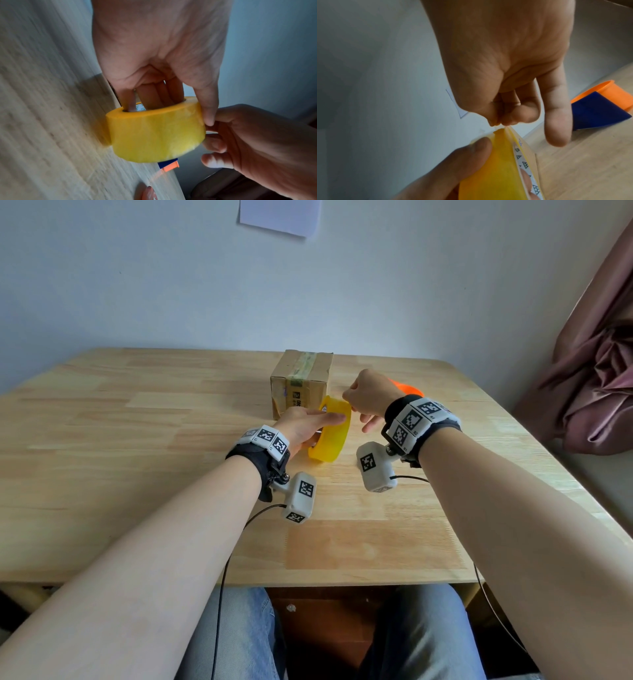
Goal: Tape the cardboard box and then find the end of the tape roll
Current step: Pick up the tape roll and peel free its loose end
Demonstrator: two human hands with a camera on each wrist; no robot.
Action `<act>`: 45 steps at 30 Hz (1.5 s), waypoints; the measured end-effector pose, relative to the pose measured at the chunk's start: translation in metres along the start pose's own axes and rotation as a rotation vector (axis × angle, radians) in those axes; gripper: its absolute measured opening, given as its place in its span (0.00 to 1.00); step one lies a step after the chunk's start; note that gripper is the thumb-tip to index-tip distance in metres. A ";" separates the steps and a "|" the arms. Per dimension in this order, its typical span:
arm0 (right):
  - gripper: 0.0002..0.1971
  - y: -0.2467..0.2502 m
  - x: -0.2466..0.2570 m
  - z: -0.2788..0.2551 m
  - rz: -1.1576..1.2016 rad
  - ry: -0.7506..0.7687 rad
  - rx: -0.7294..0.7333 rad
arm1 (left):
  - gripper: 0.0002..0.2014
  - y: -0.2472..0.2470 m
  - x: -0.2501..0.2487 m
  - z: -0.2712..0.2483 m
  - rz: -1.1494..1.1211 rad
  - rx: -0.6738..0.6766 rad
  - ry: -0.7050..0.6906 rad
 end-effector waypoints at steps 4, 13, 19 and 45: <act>0.14 0.006 -0.008 -0.005 0.089 -0.004 -0.042 | 0.47 0.001 0.000 0.000 0.017 -0.017 0.001; 0.12 0.005 -0.017 -0.009 0.252 -0.016 -0.071 | 0.44 -0.003 -0.002 -0.004 0.049 -0.007 -0.001; 0.15 0.009 -0.009 -0.003 0.085 -0.004 -0.095 | 0.48 -0.002 0.001 0.004 0.097 -0.039 0.006; 0.07 0.022 0.004 0.004 0.013 0.041 -0.150 | 0.36 0.004 -0.006 0.002 0.066 -0.068 0.019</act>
Point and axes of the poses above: each hand's wrist, its own z-axis towards the middle knuckle, its own y-axis out of the back of the hand, x = y × z, the point moved 10 cm from there along z, towards the middle knuckle, and after that the axes turned 7 degrees about y, right-handed, at the moved point
